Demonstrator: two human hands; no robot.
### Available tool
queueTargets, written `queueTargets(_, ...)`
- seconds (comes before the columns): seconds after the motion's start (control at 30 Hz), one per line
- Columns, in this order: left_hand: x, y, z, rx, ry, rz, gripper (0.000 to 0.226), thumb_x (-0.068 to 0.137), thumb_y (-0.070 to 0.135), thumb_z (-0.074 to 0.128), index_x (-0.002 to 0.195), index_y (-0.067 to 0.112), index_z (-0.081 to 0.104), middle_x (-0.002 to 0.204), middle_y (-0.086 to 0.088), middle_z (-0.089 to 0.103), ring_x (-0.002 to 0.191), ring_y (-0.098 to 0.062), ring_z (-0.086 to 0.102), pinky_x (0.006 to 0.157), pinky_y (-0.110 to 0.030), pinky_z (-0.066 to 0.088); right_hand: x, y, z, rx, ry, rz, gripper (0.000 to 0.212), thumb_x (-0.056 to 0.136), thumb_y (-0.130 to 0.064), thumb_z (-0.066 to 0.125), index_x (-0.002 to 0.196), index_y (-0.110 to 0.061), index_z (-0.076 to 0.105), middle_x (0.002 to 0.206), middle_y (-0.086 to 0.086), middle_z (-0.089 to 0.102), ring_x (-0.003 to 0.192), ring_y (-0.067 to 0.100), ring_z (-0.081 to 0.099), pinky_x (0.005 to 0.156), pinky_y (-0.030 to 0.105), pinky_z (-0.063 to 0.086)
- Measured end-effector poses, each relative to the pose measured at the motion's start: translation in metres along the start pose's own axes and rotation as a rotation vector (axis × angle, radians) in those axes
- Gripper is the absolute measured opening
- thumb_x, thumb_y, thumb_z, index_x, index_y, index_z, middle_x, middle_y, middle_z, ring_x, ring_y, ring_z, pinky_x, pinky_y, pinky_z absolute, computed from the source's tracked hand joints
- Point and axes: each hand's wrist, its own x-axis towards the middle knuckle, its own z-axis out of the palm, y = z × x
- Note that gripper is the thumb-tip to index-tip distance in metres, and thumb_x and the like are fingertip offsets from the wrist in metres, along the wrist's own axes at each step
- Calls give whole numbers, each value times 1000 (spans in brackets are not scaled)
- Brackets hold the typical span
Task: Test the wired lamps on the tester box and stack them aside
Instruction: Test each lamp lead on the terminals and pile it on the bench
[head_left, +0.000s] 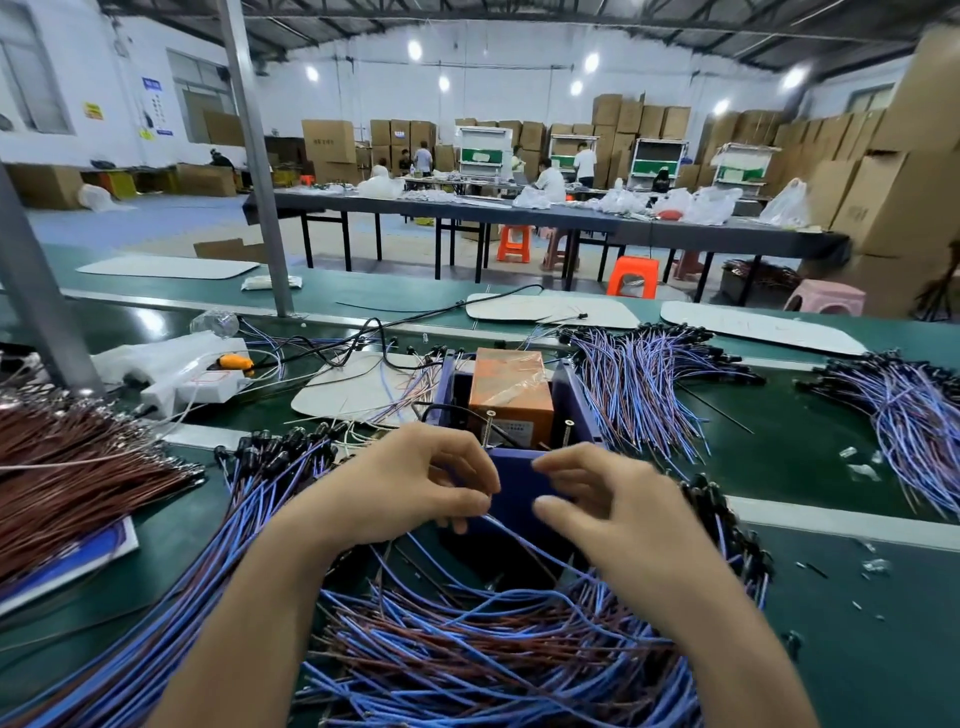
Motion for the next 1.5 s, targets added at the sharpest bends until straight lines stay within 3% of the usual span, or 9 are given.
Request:
queueTargets(0.13,2,4,7,-80,-14,36,20,83,-4,65,77,15,66,67,-1,68,61,-13,67,61,-20,53,7,-10,28,-49,-9,-53,22,90,-11,62,102,-29,58,95,-7,69,87,8,65,82,25,54)
queueTargets(0.3,1,2,1,-107,24,10,12,82,1,70,79,13,67,67,0,68,58,-12,65,59,-19,51,10,-7,31,37,85,-82,20,88,-10,63,88,-30,62,69,-11,62,61,-5,57,57,9,44)
queueTargets(0.4,0,-1,-4,-137,117,-23,11,79,3,73,84,12,69,70,-3,69,56,-10,62,56,-19,51,11,-1,28,82,159,-71,14,86,-14,67,79,-25,69,63,-16,60,63,-14,55,56,5,40)
queueTargets(0.57,8,3,-1,-822,337,-90,38,65,1,70,102,4,64,76,-11,72,66,-16,70,60,-19,55,15,5,29,211,268,-27,15,85,-20,70,71,-26,69,61,-11,64,62,-4,60,53,10,46)
queueTargets(0.67,14,9,12,-1056,317,-108,26,68,-2,65,95,-1,64,82,-17,72,68,-17,71,60,-20,56,18,6,32,258,317,-2,15,86,-16,68,72,-23,69,60,-6,67,58,6,63,57,22,53)
queueTargets(0.83,21,8,35,-925,265,-213,10,86,0,60,80,5,67,73,-10,72,54,-10,65,53,-18,54,19,7,36,321,412,65,19,88,-7,64,74,-20,67,59,-1,67,48,11,66,49,26,56)
queueTargets(1.0,24,-6,37,-662,316,-290,10,89,3,62,80,5,67,65,-5,70,49,-6,60,52,-17,53,22,17,30,129,508,175,19,87,-8,57,92,-23,67,71,7,69,69,31,69,74,47,57)
queueTargets(1.1,24,-14,31,-522,325,-328,10,89,5,63,81,1,69,65,-6,70,48,-6,59,50,-16,50,21,20,25,57,475,251,33,86,-11,54,114,-20,70,78,12,71,73,33,68,76,45,57)
queueTargets(1.5,24,-22,25,-414,298,-344,13,88,5,64,79,2,71,68,-7,73,48,-6,59,48,-15,47,23,28,26,40,395,252,34,88,-7,54,117,-15,69,80,11,72,62,24,67,65,39,59)
